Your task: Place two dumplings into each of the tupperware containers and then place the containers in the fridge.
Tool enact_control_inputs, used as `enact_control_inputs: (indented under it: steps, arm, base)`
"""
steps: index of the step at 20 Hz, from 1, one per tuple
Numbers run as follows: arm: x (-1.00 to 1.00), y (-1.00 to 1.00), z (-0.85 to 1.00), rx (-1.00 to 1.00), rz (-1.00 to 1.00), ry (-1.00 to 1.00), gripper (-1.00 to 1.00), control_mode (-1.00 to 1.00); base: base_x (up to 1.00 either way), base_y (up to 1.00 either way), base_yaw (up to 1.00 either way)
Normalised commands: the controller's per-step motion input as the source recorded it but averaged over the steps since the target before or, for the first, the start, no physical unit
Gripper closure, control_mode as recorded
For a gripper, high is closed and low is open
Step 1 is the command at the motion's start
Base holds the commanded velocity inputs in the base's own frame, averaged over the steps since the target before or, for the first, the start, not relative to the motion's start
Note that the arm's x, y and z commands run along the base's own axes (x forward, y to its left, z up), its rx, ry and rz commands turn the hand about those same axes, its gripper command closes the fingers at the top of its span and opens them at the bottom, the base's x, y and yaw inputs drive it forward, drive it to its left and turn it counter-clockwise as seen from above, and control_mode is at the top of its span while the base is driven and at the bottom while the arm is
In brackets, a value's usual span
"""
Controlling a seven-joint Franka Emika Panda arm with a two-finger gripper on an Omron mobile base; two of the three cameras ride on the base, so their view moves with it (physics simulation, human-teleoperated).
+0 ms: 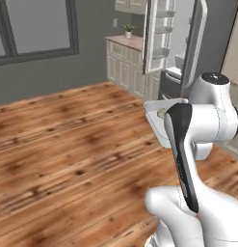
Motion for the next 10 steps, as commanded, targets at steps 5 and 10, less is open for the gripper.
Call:
enact_control_inputs:
  steps: [5,10]
  arm:
    - [0.0,0.0,0.0,0.0,0.0,0.0,1.0,1.0]
    - [0.0,0.0,0.0,0.0,0.0,0.0,1.0,1.0]
  base:
    - [1.0,0.61,-0.35]
    - [1.0,0.8,-0.36]
